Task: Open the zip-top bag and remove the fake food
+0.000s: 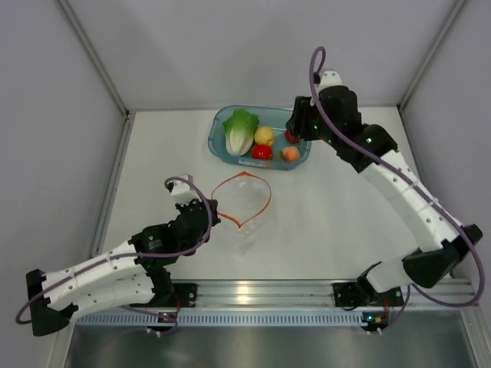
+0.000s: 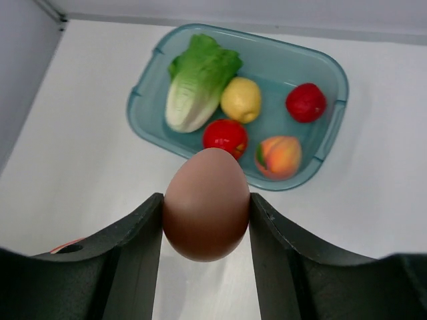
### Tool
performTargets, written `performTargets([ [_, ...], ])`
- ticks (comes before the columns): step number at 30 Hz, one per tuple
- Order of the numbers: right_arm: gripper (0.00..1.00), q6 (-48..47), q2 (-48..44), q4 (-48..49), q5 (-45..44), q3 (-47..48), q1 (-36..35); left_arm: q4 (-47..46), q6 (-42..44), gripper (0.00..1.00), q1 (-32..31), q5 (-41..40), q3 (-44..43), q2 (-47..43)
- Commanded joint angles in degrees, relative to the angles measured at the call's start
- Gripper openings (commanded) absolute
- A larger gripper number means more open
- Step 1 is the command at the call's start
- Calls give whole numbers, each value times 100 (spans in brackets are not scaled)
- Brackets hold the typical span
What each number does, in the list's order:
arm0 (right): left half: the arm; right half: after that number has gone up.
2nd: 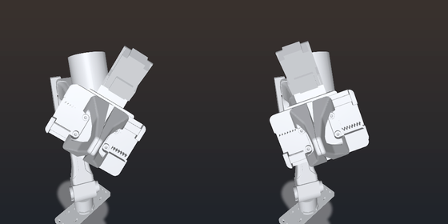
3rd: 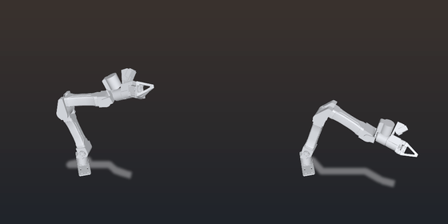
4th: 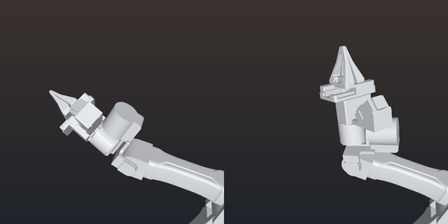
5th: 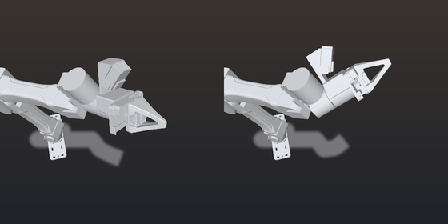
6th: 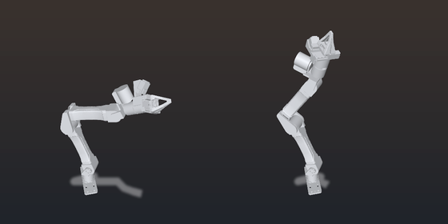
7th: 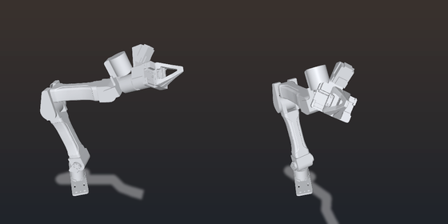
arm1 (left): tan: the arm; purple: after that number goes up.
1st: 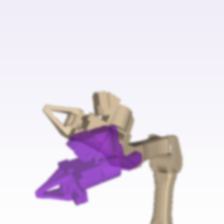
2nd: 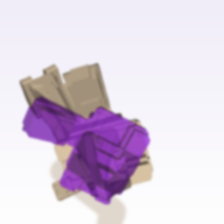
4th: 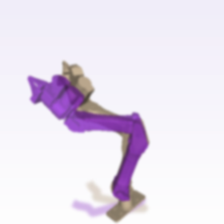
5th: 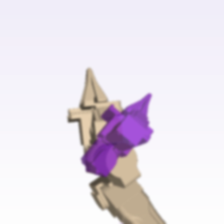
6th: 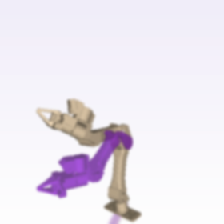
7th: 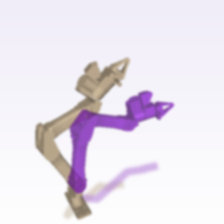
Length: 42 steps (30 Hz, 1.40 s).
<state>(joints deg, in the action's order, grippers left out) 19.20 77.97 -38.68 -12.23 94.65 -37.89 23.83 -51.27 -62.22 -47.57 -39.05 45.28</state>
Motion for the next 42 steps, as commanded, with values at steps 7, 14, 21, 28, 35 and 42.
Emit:
performTargets([
  [7, 44, -487, 2527, 563, 371, 1238, 1222, 1174, 424, 0, 69, -718, -858, -423],
  [14, 50, -540, 4322, 537, 247, 2539, 1346, 2318, 853, 0, 446, -1360, -1808, 77],
  [21, 91, -707, 4823, 756, 713, 2751, 1354, 2345, 1461, 0, 1351, -1132, -1949, 455],
  [28, 100, -830, 4326, 598, 538, 2656, 1346, 2327, 1523, 0, 1845, -1132, -1835, 939],
  [35, 99, -690, 2593, 564, 484, 1039, 1372, 2301, 1321, 0, 1836, -824, -1905, 1536],
  [42, 99, -418, 460, 834, 801, -1297, 1433, 2275, 1005, 0, 1775, -464, -1843, 2046],
])
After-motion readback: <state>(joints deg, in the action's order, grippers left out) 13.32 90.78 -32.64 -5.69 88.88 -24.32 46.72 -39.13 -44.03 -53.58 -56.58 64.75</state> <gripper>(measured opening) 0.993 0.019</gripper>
